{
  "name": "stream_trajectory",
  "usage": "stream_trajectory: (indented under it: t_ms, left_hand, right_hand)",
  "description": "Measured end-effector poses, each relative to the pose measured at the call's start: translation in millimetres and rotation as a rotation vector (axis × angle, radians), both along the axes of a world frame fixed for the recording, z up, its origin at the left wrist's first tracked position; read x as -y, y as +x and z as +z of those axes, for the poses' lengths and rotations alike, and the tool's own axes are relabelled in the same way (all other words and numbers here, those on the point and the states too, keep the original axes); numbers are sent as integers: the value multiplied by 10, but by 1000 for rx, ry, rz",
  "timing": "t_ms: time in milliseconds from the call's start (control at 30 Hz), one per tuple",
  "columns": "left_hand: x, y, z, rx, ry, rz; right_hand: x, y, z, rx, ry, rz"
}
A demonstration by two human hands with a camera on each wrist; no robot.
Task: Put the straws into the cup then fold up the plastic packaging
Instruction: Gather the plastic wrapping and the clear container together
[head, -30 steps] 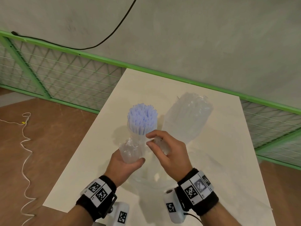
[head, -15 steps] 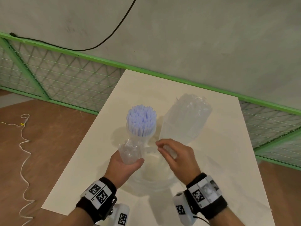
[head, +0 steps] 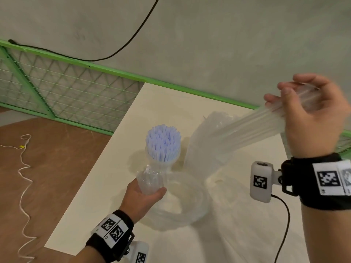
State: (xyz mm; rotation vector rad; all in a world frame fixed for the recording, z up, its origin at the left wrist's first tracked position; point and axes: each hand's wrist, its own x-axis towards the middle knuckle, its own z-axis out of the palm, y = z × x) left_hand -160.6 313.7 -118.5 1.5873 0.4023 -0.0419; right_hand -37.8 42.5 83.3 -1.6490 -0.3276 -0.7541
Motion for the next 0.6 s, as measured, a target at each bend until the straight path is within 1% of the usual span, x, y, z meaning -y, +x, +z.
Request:
stream_trajectory:
  t_ms: [100, 167, 233, 300, 333, 400, 467, 533, 600]
  left_hand:
    - [-2, -1, 6, 1, -4, -4]
    - [-3, -6, 14, -3, 0, 1]
    - [-3, -10, 22, -11, 0, 6]
    - [-13, -11, 12, -12, 7, -2]
    - [-15, -10, 11, -15, 13, -4]
    - [-18, -11, 6, -23, 13, -2]
    - [-19, -12, 7, -29, 5, -1]
    - [-23, -18, 13, -29, 1, -9]
    - [-27, -13, 2, -25, -7, -10]
  right_hand:
    - [-14, 149, -148, -117, -107, 41]
    - [-30, 241, -259, -162, -229, 77]
    - [-23, 329, -371, -141, -447, 66]
    - [-41, 377, -497, -86, -698, 23]
    - [-57, 388, -577, -60, -791, 5]
    - [-83, 397, -762, -43, -908, -2]
    - [-83, 400, -957, -61, -1012, 32]
    - [-72, 384, -1135, -126, -1123, 100]
    - [-71, 341, -1246, -189, -1254, 111]
